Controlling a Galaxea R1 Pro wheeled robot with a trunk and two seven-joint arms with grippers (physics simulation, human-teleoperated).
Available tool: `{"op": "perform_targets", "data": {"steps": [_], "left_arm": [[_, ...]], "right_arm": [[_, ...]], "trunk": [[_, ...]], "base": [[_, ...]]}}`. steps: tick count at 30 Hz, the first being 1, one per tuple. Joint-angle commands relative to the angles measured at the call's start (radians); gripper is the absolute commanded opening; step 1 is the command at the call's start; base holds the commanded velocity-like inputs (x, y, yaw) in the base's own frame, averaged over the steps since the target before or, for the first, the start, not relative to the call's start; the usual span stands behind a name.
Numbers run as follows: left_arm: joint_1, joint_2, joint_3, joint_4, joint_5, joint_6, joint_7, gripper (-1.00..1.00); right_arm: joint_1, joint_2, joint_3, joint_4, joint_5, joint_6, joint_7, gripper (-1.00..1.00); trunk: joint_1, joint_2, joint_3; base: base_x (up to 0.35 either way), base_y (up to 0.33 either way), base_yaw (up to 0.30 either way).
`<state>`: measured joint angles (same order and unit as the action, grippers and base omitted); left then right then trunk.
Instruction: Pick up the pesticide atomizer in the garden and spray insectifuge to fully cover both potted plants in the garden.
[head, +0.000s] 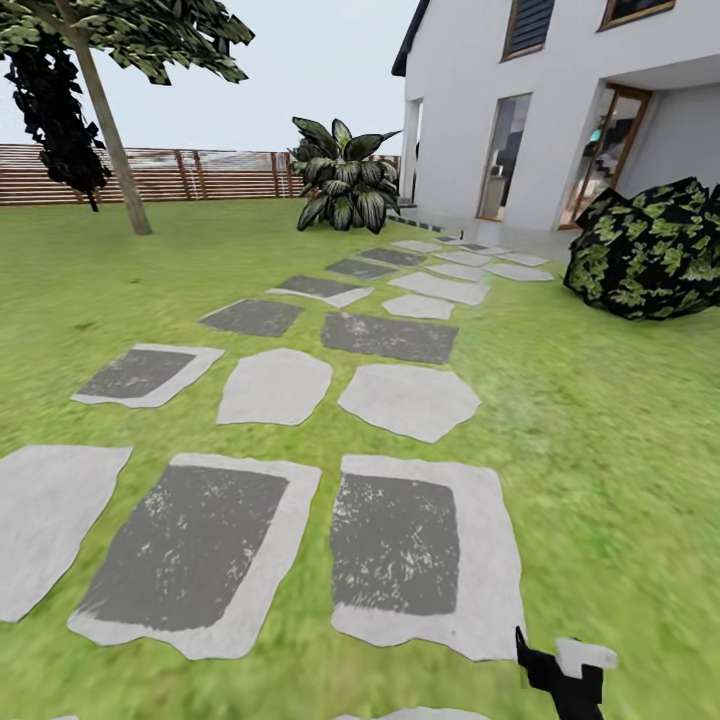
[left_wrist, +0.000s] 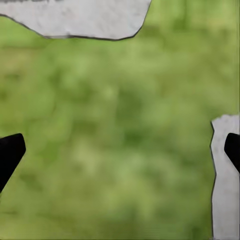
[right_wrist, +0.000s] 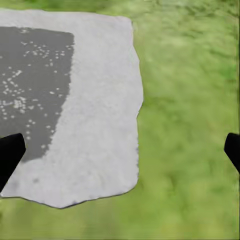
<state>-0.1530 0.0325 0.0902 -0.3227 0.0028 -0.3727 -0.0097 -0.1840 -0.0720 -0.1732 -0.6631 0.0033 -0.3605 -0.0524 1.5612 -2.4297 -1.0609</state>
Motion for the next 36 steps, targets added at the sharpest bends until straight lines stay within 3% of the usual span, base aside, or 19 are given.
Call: {"op": "perform_targets", "data": {"steps": [1, 3, 5, 6, 7, 9, 12, 18, 27, 36], "left_arm": [[0.000, 0.000, 0.003, 0.001, 0.000, -0.003, -0.001, 1.00], [0.000, 0.000, 0.003, 0.001, 0.000, -0.003, -0.001, 1.00], [0.000, 0.000, 0.003, 0.001, 0.000, -0.003, -0.001, 1.00], [0.000, 0.000, 0.002, 0.001, -0.001, -0.003, -0.001, 1.00], [0.000, 0.000, 0.002, 0.001, -0.001, -0.003, -0.001, 1.00], [0.000, 0.000, 0.003, 0.001, -0.001, -0.003, -0.001, 1.00], [0.000, 0.000, 0.003, 0.001, -0.001, -0.003, -0.001, 1.00], [0.000, 0.000, 0.002, 0.001, -0.001, -0.003, -0.001, 1.00], [0.000, 0.000, 0.002, 0.001, -0.001, -0.003, -0.001, 1.00], [0.000, 0.000, 0.002, 0.001, -0.003, -0.003, -0.003, 1.00]], "right_arm": [[-0.045, -0.002, 0.000, 0.002, 0.000, -0.003, -0.014, 1.00], [-0.140, -0.004, 0.001, 0.010, 0.000, -0.005, -0.033, 1.00], [-0.164, -0.002, 0.002, 0.022, 0.001, -0.005, -0.037, 1.00], [-0.179, 0.000, 0.005, 0.151, 0.006, -0.092, -0.039, 1.00], [-0.180, 0.000, 0.005, 0.188, 0.007, -0.141, -0.039, 1.00], [-0.180, 0.000, 0.005, 0.237, 0.007, -0.237, -0.039, 1.00], [-0.181, 0.002, 0.006, 0.280, 0.007, -0.308, -0.038, 1.00], [-0.181, 0.004, 0.006, 0.355, 0.008, -0.325, -0.038, 1.00], [-0.181, 0.009, 0.007, 0.582, 0.006, -0.327, -0.037, 1.00], [-0.180, 0.011, 0.008, 0.633, 0.009, -0.324, -0.034, 1.00]], "trunk": [[0.000, 0.000, -0.001], [0.000, 0.000, -0.001], [0.000, 0.000, -0.001], [0.000, 0.000, -0.001], [0.000, 0.000, -0.001], [0.000, 0.000, -0.001], [0.000, 0.000, -0.001], [0.000, 0.000, -0.001], [0.000, 0.000, -0.001], [0.000, 0.000, -0.001]], "base": [[0.338, 0.000, 0.000], [0.337, 0.000, 0.000], [0.337, 0.000, 0.000], [0.337, 0.000, 0.000], [0.337, 0.000, 0.000], [0.337, 0.000, 0.000], [0.337, 0.000, 0.000], [0.337, 0.000, 0.000], [0.337, 0.000, 0.000], [0.337, 0.000, 0.000]]}}
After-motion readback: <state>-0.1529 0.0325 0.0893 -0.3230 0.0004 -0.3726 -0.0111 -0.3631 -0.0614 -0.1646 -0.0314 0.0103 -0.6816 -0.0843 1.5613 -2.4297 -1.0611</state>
